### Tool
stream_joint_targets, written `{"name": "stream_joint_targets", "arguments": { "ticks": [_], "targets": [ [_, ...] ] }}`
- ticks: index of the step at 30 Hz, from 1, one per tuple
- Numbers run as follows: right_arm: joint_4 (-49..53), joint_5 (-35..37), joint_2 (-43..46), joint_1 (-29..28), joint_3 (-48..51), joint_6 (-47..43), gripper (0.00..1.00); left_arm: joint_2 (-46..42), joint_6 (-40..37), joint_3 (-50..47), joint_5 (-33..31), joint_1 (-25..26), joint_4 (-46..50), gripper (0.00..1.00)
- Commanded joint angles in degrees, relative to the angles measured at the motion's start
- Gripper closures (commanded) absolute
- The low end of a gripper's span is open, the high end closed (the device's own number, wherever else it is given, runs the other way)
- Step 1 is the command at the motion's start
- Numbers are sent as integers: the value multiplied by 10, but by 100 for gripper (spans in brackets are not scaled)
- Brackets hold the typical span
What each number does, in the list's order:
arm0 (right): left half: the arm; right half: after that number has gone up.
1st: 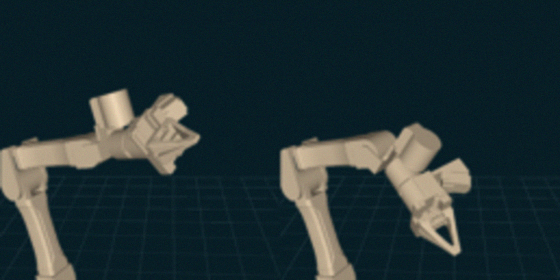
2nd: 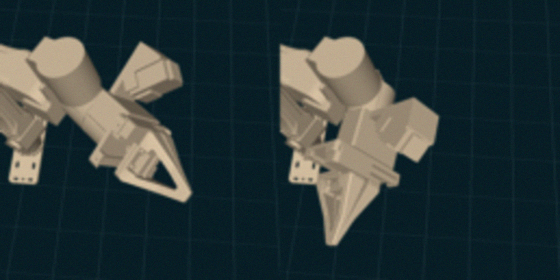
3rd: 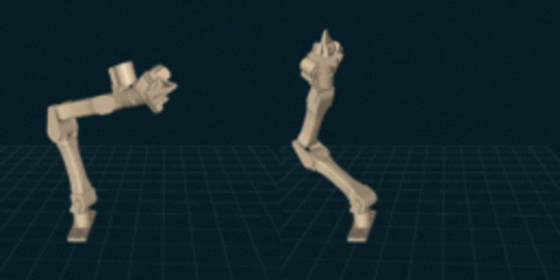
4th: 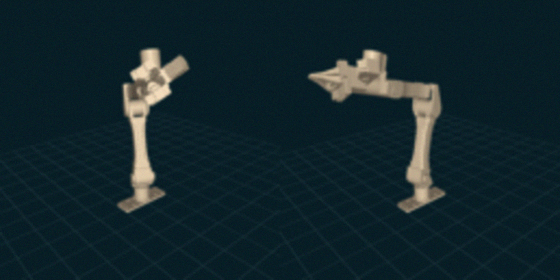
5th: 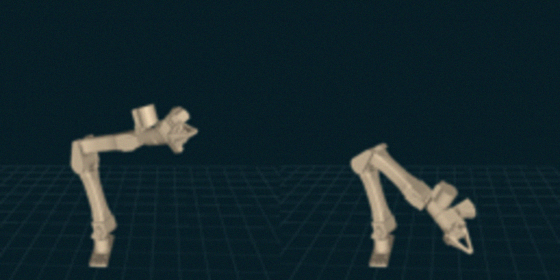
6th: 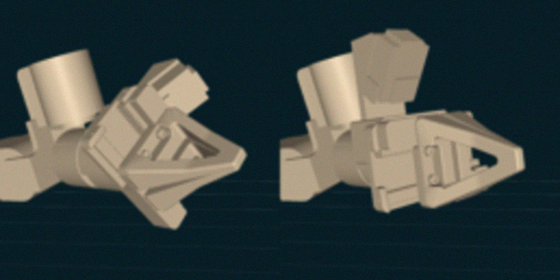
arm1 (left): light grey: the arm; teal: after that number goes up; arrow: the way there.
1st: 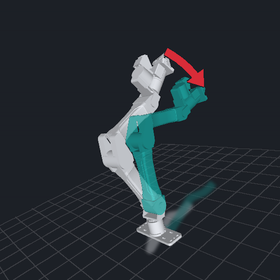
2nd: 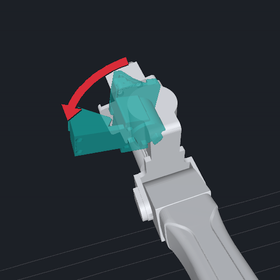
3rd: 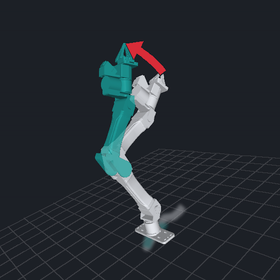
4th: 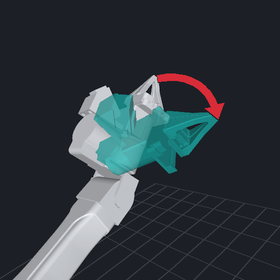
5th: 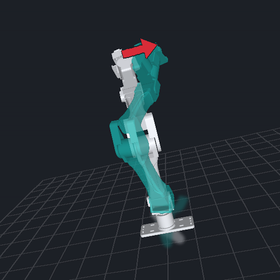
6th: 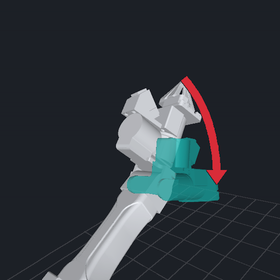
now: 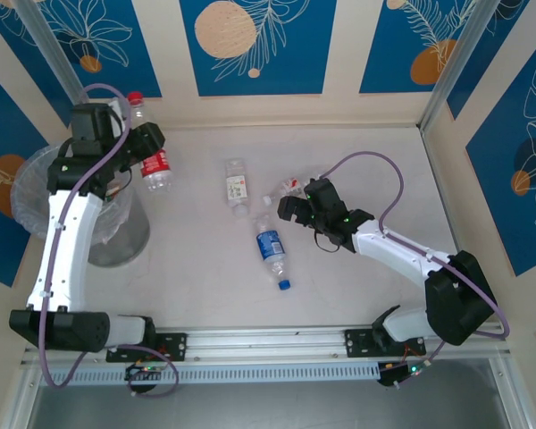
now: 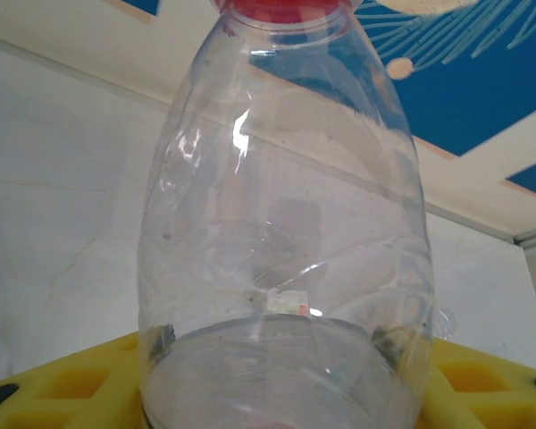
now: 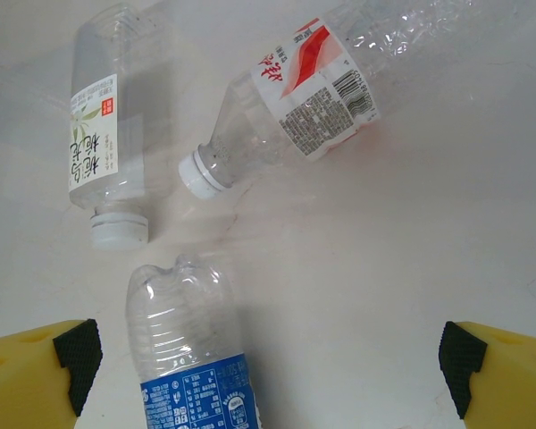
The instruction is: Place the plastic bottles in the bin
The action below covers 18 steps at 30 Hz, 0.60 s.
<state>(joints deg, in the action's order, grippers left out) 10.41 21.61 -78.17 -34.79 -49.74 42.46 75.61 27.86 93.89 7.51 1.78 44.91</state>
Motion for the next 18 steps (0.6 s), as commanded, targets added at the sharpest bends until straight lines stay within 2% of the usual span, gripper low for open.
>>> {"name": "stream_joint_targets", "arguments": {
  "ticks": [1,7,11,16,18],
  "targets": [
    [8,4,0,3,-15,8,0,-21,-23,33,19,-27,26,44],
    [8,4,-1,4,-13,11,0,-25,-26,42,17,-93,28,44],
    [8,2,-1,3,-15,11,0,-31,-13,55,-30,-125,34,44],
    [15,3,0,4,-17,5,0,-46,-29,55,-138,-141,14,44],
    [15,5,0,4,-16,5,0,-46,-40,58,-201,-143,14,44]
  ]
}}
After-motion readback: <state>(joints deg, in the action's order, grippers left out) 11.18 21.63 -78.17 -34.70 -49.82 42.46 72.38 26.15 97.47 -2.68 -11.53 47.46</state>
